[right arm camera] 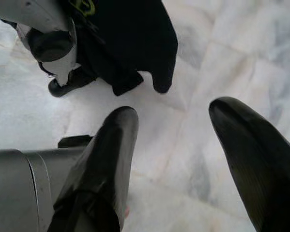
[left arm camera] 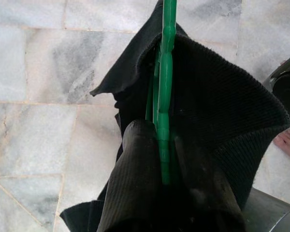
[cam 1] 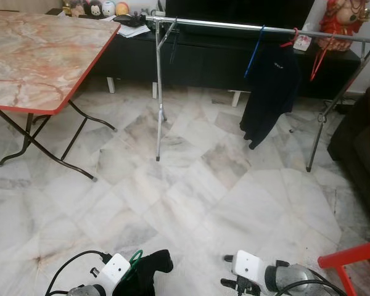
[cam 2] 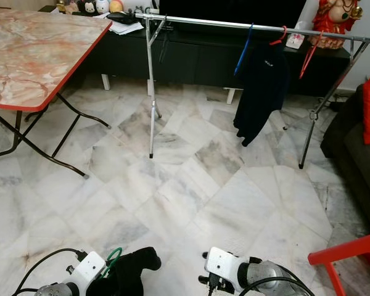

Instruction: Hang hanger

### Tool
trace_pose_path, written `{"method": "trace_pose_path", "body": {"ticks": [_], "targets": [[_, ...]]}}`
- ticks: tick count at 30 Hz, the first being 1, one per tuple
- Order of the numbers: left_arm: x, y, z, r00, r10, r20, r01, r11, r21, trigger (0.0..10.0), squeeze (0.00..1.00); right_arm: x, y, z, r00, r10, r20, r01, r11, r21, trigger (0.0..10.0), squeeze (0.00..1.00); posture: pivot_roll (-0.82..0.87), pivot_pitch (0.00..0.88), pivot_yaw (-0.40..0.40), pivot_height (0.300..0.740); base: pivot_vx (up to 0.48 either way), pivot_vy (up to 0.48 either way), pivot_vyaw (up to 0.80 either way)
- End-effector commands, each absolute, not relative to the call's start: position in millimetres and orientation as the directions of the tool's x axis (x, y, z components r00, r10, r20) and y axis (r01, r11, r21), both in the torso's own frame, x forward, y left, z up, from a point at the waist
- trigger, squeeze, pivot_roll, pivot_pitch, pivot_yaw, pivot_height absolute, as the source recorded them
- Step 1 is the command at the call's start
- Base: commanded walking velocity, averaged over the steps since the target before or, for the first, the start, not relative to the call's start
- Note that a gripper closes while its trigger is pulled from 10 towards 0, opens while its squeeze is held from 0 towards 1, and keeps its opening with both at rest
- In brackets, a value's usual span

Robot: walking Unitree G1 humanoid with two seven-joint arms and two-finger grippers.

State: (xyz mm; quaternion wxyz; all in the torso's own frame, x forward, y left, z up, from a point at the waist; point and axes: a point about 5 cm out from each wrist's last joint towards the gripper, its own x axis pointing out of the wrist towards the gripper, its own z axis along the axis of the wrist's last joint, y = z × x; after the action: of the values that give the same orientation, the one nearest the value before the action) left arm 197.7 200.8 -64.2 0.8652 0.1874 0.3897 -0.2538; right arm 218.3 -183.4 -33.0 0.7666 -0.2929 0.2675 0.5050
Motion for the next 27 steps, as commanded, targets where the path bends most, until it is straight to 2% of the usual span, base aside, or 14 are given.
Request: {"method": "trace_pose_path", "body": {"ticks": [1, 5, 6, 7, 27], "targets": [[195.1, 198.1, -65.9, 0.549, -0.310, -0.777, 0.611, 0.783, 0.119, 10.0, 0.00, 218.3, -184.9, -30.4, 0.321, 0.626, -0.711, -0.944, 0.268, -0.190, 10.0, 0.00, 0.01, 0.051, -0.118, 0.740, 0.000, 0.000, 0.00], [194.2, 197.8, -66.3, 0.544, -0.313, -0.778, 0.616, 0.779, 0.118, 10.0, 0.00, 217.8, -183.5, -30.2, 0.304, 0.633, -0.712, -0.951, 0.244, -0.188, 10.0, 0.00, 0.01, 0.052, -0.118, 0.740, 0.000, 0.000, 0.00], [194.1, 197.8, -66.4, 0.543, -0.313, -0.779, 0.617, 0.778, 0.118, 10.0, 0.00, 217.3, -183.1, -30.8, 0.302, 0.632, -0.714, -0.952, 0.242, -0.188, 2.9, 0.00, 0.01, 0.053, -0.118, 0.740, 0.000, 0.000, 0.00], [194.0, 198.0, -66.4, 0.543, -0.314, -0.779, 0.618, 0.778, 0.117, 10.0, 0.00, 216.5, -182.8, -31.4, 0.297, 0.633, -0.715, -0.953, 0.239, -0.185, 0.0, 0.00, 0.01, 0.053, -0.118, 0.740, 0.000, 0.000, 0.00], [192.9, 197.4, -66.8, 0.540, -0.319, -0.779, 0.620, 0.777, 0.111, 10.0, 0.00, 215.2, -182.9, -32.3, 0.285, 0.636, -0.717, -0.957, 0.236, -0.172, 0.0, 0.00, 0.01, 0.051, -0.118, 0.740, 0.000, 0.000, 0.00]]}}
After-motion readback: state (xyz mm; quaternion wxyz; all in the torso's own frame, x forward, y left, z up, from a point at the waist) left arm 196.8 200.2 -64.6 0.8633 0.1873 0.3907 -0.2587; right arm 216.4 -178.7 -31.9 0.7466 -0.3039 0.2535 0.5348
